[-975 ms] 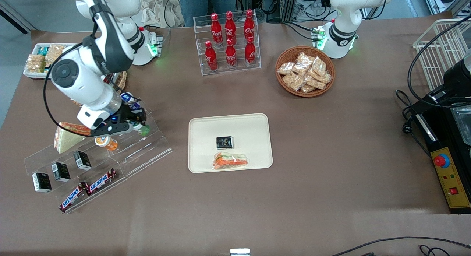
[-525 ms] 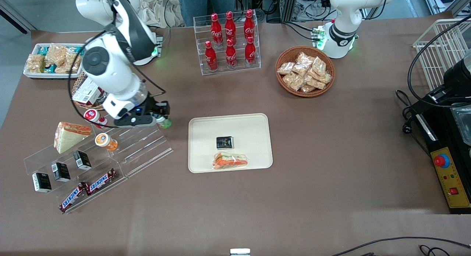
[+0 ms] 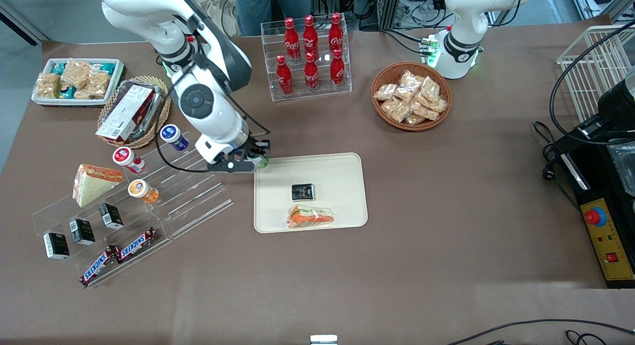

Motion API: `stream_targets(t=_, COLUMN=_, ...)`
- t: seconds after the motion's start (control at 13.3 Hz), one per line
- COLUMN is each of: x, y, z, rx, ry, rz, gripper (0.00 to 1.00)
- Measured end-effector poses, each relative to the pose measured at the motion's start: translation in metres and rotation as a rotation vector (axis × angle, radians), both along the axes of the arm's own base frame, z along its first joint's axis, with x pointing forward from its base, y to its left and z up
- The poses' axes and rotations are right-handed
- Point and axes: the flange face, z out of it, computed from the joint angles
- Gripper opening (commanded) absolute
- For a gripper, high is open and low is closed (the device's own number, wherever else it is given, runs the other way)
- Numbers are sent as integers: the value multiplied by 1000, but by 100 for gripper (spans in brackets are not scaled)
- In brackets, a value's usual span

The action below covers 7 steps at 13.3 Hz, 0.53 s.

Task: Place green gum on tray
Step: 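Lift the gum bottle out of the rack and carry it to the cream tray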

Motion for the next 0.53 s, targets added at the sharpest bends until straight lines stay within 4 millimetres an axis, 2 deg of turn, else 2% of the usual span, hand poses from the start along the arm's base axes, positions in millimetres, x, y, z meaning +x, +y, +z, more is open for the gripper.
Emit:
stream_targets(t=0.22, x=14, y=-6, z=-34, rx=-2, ry=11, rz=-21, gripper=40)
stream_targets(t=0.53, x=23, y=-14, z=-68, rx=-20, ry=22, rz=-31, gripper=40)
